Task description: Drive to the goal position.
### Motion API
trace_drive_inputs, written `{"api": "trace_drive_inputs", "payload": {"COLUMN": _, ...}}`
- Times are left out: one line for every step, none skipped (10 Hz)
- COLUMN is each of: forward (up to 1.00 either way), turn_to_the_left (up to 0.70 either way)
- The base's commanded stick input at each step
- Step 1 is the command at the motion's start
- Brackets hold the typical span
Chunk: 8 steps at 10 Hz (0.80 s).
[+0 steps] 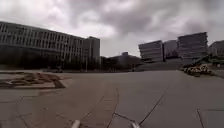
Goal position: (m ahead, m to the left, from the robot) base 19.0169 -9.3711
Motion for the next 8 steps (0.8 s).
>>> {"api": "trace_drive_inputs", "payload": {"forward": 1.0, "turn_to_the_left": 0.0}}
{"api": "trace_drive_inputs", "payload": {"forward": 1.0, "turn_to_the_left": -0.11}}
{"api": "trace_drive_inputs", "payload": {"forward": 1.0, "turn_to_the_left": -0.14}}
{"api": "trace_drive_inputs", "payload": {"forward": 1.0, "turn_to_the_left": -0.06}}
{"api": "trace_drive_inputs", "payload": {"forward": 1.0, "turn_to_the_left": -0.01}}
{"api": "trace_drive_inputs", "payload": {"forward": 1.0, "turn_to_the_left": -0.13}}
{"api": "trace_drive_inputs", "payload": {"forward": 1.0, "turn_to_the_left": 0.0}}
{"api": "trace_drive_inputs", "payload": {"forward": 1.0, "turn_to_the_left": -0.01}}
